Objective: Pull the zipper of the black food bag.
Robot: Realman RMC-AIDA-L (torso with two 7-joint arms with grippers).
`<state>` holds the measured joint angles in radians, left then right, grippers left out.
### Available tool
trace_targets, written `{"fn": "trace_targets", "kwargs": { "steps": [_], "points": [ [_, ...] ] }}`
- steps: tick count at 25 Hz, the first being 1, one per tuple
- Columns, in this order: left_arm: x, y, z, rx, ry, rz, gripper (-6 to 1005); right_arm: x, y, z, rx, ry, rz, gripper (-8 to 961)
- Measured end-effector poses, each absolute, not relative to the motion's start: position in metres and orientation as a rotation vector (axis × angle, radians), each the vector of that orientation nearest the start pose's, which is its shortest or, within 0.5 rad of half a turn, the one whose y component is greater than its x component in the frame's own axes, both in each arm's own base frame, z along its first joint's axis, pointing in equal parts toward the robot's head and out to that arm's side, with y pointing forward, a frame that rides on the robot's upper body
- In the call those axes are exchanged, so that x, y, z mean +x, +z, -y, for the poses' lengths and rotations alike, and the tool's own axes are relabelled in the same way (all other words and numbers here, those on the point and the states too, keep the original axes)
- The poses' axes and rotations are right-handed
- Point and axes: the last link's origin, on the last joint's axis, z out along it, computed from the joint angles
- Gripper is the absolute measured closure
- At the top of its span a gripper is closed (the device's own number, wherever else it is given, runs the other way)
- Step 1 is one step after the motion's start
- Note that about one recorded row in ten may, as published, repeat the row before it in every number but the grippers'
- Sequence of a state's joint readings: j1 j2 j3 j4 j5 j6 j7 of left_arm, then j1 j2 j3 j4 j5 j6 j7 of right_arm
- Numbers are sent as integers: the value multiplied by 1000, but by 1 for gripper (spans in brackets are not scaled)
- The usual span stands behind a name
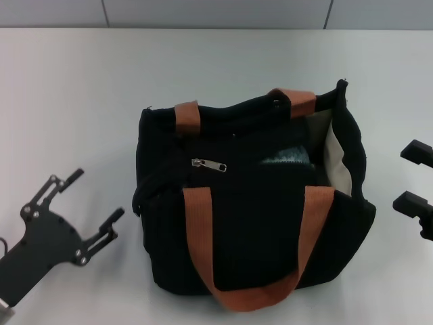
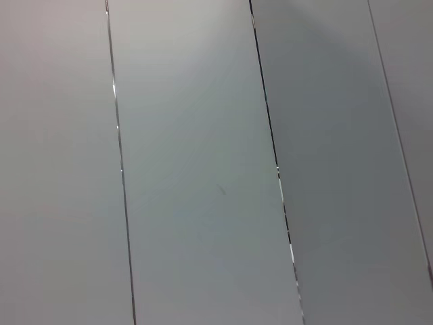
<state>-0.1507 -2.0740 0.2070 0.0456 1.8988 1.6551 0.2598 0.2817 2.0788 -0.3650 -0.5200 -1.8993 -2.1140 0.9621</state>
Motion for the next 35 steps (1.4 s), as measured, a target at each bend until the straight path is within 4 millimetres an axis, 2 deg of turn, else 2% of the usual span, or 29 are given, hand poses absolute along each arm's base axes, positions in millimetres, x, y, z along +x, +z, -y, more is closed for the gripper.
{"fn": "trace_targets", "kwargs": {
  "steps": [7, 17, 21, 26, 27, 30, 35],
  "points": [
    [-325, -47, -191, -1937, -485, -340, 188, 291, 39, -210, -2453, 1343, -292, 244],
    [-315, -31, -195, -1808, -561, -353, 189, 292, 39, -210, -2423, 1356, -304, 244],
    [-318, -32, -193, -1820, -546, -340, 189, 293, 40, -209, -2411, 1353, -309, 244],
    [-327, -37, -184, -1893, -501, -354, 188, 296, 42, -206, -2398, 1348, -322, 245],
    [-331, -42, -175, -1951, -481, -368, 188, 296, 42, -206, -2396, 1348, -324, 245],
    [-331, -47, -171, -1987, -473, -400, 189, 296, 42, -206, -2397, 1349, -322, 245],
    [-325, -56, -178, -1990, -455, -432, 189, 295, 42, -207, -2402, 1352, -318, 245]
  ]
}}
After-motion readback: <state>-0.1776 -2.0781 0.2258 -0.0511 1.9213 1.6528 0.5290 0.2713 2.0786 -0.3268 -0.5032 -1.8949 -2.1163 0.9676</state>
